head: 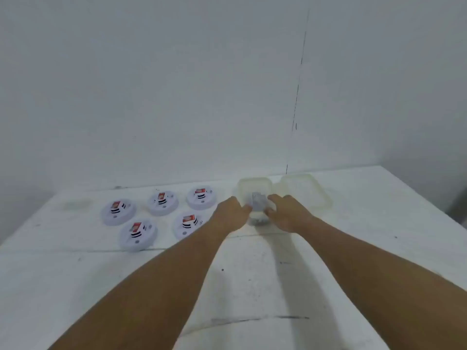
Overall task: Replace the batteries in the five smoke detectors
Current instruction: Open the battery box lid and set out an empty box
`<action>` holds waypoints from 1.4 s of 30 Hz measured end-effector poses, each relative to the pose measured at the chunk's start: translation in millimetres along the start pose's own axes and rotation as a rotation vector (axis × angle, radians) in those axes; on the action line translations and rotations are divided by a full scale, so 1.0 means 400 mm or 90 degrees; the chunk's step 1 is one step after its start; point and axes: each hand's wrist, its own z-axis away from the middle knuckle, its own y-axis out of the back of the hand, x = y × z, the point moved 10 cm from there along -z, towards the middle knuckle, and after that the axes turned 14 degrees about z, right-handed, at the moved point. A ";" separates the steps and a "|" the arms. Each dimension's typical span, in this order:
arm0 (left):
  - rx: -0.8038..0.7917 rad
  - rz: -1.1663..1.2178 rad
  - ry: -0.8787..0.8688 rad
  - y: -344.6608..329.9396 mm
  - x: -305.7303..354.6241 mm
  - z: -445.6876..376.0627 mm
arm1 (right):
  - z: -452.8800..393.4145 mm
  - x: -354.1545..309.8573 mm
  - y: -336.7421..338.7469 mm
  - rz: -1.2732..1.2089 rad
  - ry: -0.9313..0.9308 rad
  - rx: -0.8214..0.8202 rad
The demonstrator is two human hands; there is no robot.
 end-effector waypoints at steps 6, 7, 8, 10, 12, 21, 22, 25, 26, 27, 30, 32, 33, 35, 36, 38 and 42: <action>0.052 0.389 0.215 -0.092 -0.078 0.033 | 0.004 0.006 -0.020 -0.111 -0.010 0.038; 0.059 0.450 0.238 -0.106 -0.085 0.037 | 0.006 0.006 -0.021 -0.124 0.001 0.047; 0.071 0.503 0.254 -0.111 -0.088 0.043 | 0.014 0.002 -0.016 -0.125 0.014 0.058; 0.093 0.564 0.257 -0.112 -0.093 0.043 | 0.013 0.005 -0.013 -0.124 0.028 0.085; 0.102 0.599 0.260 -0.115 -0.102 0.045 | 0.012 0.009 -0.017 -0.138 0.039 0.100; 0.157 0.618 0.248 -0.082 -0.156 0.059 | 0.039 0.001 -0.044 -0.187 0.065 0.085; 0.161 0.611 0.242 -0.072 -0.168 0.065 | 0.047 0.005 -0.041 -0.197 0.049 0.102; 0.167 0.588 0.228 -0.039 -0.209 0.097 | 0.069 0.021 -0.040 -0.232 -0.006 0.154; 0.166 0.582 0.227 -0.027 -0.221 0.112 | 0.075 0.026 -0.042 -0.247 -0.022 0.157; 0.161 0.577 0.225 -0.014 -0.232 0.129 | 0.078 0.030 -0.051 -0.273 -0.034 0.152; 0.123 0.560 0.196 0.024 -0.248 0.175 | 0.084 0.037 -0.090 -0.408 -0.069 0.096; 0.088 0.547 0.185 0.050 -0.258 0.204 | 0.095 0.033 -0.119 -0.491 -0.095 0.048; 0.076 0.543 0.184 0.066 -0.264 0.219 | 0.103 0.028 -0.134 -0.534 -0.105 0.024; 0.061 0.521 0.183 0.109 -0.283 0.253 | 0.130 0.010 -0.166 -0.610 -0.116 -0.023; 0.056 0.501 0.180 0.133 -0.291 0.268 | 0.148 -0.005 -0.178 -0.644 -0.115 -0.049; 0.051 0.443 0.171 0.178 -0.308 0.295 | 0.180 -0.044 -0.203 -0.689 -0.101 -0.100; 0.124 0.372 0.163 0.243 -0.343 0.325 | 0.217 -0.118 -0.247 -0.635 -0.077 -0.165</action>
